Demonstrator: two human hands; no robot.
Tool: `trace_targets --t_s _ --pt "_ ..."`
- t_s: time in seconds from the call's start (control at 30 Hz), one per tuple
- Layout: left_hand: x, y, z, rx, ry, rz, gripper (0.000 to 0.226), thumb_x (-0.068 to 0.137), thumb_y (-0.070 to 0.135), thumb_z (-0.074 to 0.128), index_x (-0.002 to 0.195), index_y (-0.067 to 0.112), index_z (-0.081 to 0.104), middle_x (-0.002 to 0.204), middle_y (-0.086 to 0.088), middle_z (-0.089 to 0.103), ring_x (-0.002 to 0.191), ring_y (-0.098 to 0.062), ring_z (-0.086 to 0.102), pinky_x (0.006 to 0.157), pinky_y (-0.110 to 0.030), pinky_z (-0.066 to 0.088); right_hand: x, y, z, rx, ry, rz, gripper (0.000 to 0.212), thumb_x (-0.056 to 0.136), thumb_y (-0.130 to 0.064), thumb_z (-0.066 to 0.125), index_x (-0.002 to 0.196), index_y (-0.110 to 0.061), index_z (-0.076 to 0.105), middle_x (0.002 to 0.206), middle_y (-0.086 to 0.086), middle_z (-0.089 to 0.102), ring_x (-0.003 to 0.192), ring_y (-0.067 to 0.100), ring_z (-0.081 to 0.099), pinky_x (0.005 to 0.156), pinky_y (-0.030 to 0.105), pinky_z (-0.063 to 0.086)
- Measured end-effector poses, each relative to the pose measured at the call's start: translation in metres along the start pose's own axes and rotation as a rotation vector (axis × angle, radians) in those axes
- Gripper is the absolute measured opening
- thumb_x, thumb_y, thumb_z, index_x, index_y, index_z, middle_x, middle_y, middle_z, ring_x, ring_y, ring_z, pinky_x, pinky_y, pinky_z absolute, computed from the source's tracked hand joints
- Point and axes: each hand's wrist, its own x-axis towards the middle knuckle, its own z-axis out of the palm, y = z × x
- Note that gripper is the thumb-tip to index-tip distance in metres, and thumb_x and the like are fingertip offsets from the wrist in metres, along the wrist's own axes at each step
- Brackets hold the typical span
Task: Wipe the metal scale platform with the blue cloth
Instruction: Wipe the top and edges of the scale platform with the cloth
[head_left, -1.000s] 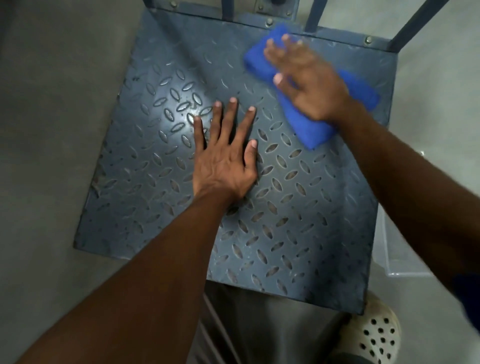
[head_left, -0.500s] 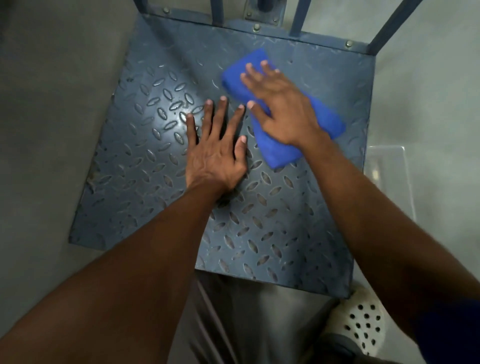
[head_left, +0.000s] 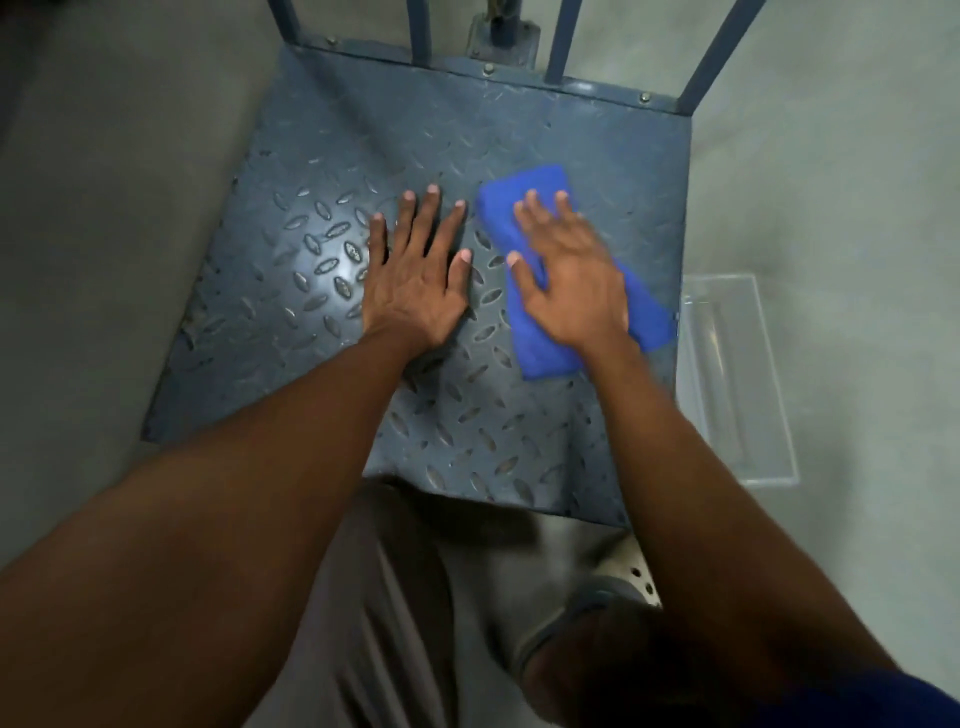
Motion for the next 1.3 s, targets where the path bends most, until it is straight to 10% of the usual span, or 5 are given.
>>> trace_targets --t_s 0.43,0.67,0.9,1.17,1.3 --pt "-0.024 -0.047 0.01 0.081 0.086 -0.069 0.088 0.105 0.06 0.018 0.17 0.002 0.013 0.179 -0.018 0.008 0.167 -0.029 0.004 0.135 -0.052 0.0 0.084 -0.06 0.034 0.127 -0.218 -0.347 0.052 0.108 -0.039 0.046 0.156 -0.021 0.053 0.164 0.0 0.049 0.159 0.032 0.033 0.13 0.039 0.028" --pt "-0.023 -0.046 0.008 0.075 0.079 -0.049 0.091 0.105 0.068 0.017 0.172 0.007 0.001 0.181 -0.011 -0.006 0.167 -0.024 -0.01 0.135 -0.052 -0.002 0.099 0.001 0.013 -0.094 -0.011 0.356 0.061 0.108 -0.045 0.031 0.165 -0.024 0.038 0.174 -0.002 0.031 0.164 0.033 0.02 0.133 0.045 0.019" --pt "-0.03 -0.05 0.01 -0.009 0.137 -0.061 0.099 0.098 0.063 0.029 0.166 -0.007 0.019 0.176 -0.027 0.013 0.166 -0.038 0.01 0.135 -0.053 0.006 0.075 -0.088 0.034 0.038 -0.193 -0.351 0.053 0.11 -0.037 0.039 0.159 -0.019 0.049 0.167 0.003 0.044 0.16 0.036 0.03 0.13 0.048 0.027" --pt "-0.065 -0.075 0.009 0.035 0.074 0.082 0.09 0.107 0.065 0.022 0.171 0.002 0.009 0.18 -0.016 0.002 0.168 -0.029 -0.002 0.136 -0.05 0.001 -0.015 -0.054 0.01 -0.159 0.152 0.474 0.056 0.111 -0.037 0.034 0.162 -0.014 0.044 0.169 0.007 0.04 0.159 0.043 0.029 0.13 0.053 0.026" --pt "-0.087 -0.088 0.012 0.039 0.119 0.181 0.085 0.109 0.058 0.033 0.168 -0.002 0.018 0.178 -0.02 0.012 0.167 -0.031 0.008 0.136 -0.049 0.007 -0.03 -0.107 0.021 -0.078 -0.064 -0.138 0.052 0.113 -0.031 0.036 0.162 -0.015 0.043 0.17 0.004 0.04 0.161 0.035 0.027 0.131 0.051 0.026"
